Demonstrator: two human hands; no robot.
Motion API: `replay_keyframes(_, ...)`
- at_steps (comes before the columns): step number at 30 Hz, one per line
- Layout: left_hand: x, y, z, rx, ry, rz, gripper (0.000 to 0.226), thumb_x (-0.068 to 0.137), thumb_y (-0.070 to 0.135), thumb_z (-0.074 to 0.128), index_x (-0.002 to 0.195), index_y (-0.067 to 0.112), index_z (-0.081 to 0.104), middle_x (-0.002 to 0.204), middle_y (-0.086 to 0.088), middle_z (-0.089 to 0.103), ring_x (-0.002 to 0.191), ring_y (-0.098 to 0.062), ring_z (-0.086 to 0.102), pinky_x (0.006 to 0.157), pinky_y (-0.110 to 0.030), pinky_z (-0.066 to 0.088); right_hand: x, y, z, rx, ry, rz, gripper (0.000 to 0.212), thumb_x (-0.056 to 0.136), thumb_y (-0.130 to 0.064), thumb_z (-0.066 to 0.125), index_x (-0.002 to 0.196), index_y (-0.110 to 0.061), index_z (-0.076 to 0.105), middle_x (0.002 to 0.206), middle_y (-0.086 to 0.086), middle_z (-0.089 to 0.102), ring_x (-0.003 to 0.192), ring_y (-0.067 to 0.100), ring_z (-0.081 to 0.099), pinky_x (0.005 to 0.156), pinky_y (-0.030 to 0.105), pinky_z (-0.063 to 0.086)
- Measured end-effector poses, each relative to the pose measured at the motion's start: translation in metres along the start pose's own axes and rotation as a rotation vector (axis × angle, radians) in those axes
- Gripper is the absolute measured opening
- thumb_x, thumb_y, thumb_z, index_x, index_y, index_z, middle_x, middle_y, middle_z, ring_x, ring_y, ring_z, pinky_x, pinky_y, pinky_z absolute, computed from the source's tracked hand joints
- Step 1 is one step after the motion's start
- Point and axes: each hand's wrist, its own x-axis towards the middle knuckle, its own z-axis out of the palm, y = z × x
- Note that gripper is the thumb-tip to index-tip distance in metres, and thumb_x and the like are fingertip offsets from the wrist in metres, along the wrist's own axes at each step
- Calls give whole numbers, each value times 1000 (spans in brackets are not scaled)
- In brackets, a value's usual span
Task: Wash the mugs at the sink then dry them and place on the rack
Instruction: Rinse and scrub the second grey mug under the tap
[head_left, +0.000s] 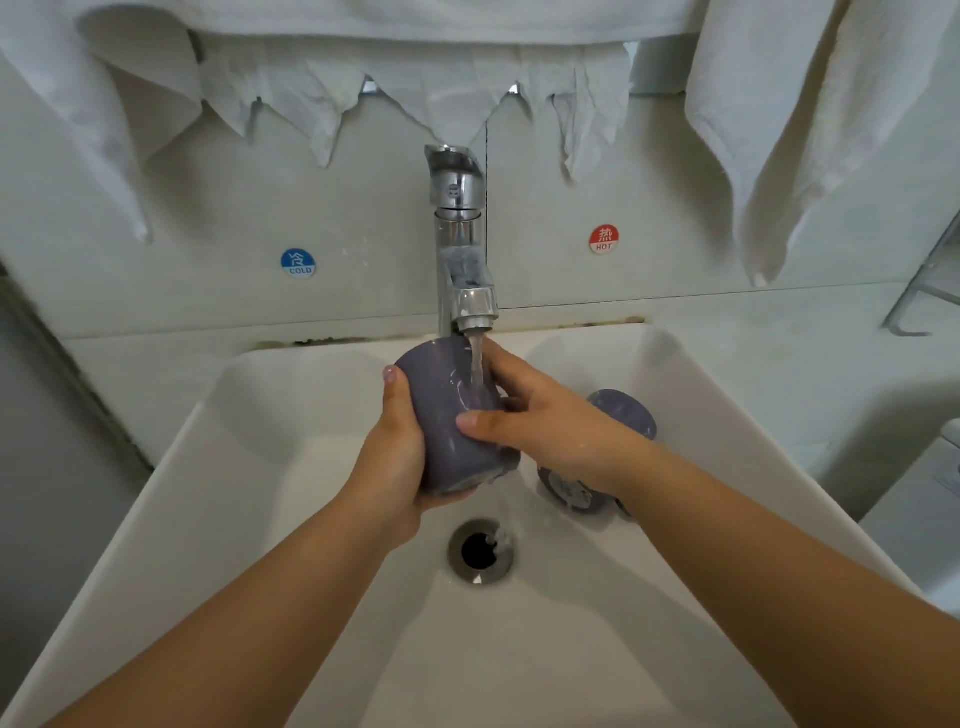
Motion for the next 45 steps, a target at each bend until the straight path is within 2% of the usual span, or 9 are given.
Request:
replay_keyframes(5,-6,-2,12,74,9,83,50,97,62,18,98,34,60,105,-1,70,98,-25,67,84,-51,57,-2,-10,17,-40,390,-95,42,96,-37,52,136,-31,42,113,-19,54,107,7,57,97,29,48)
replay_keyframes(11,-1,1,0,40,12,-20,57,94,68,18,104,32,61,101,-3,71,95,-28,68,80,-46,57,-5,-5,5,27,8,-4,78,85,-26,71,146,-41,25,139,-11,46,121,11,51,102,33,46)
replay_keyframes(16,1,-5,5,168,19,98,55,96,63,17,117,33,57,114,-4,68,102,-25,66,88,-52,55,-4,-9,15,77,315,-47,32,94,-34,57,123,-25,49,105,-7,62,94,9,63,79,21,52)
replay_keyframes(20,0,-4,0,131,18,33,59,95,65,18,118,30,59,111,-4,70,101,-26,67,87,-51,55,-4,-12,14,43,260,-39,19,101,-31,43,119,-29,49,107,-8,59,95,6,58,84,20,48)
replay_keyframes(24,0,-3,-5,72,-34,11,56,94,66,19,108,33,62,100,-2,74,95,-24,70,81,-48,57,-6,-12,14,131,142,-24,34,91,-28,62,111,-46,42,110,-18,52,105,6,55,93,27,49)
replay_keyframes(30,-1,-5,0,113,-51,32,56,95,65,20,114,32,62,107,-1,73,98,-22,70,85,-47,57,-3,-16,18,77,371,-15,22,96,-36,52,107,-17,53,93,-3,61,85,14,62,78,29,52)
replay_keyframes(35,3,-2,-9,52,-61,-28,57,92,68,20,100,31,62,87,-2,77,83,-24,73,71,-46,59,-12,-23,2,71,137,53,40,93,-29,59,129,-38,42,107,-17,52,93,2,56,66,15,50)
replay_keyframes(40,1,-2,-3,-22,-115,-70,57,91,69,24,106,28,62,94,-3,76,89,-25,73,74,-47,58,-14,-26,1,-42,328,60,46,86,-42,65,129,-32,52,103,-10,60,87,6,60,71,22,52)
replay_keyframes(45,2,-1,-5,-23,-72,-31,48,97,59,27,110,27,60,98,-1,75,89,-23,72,67,-41,59,-20,-23,-2,-499,580,25,56,84,-57,58,134,-33,50,116,-10,59,98,8,57,85,30,50)
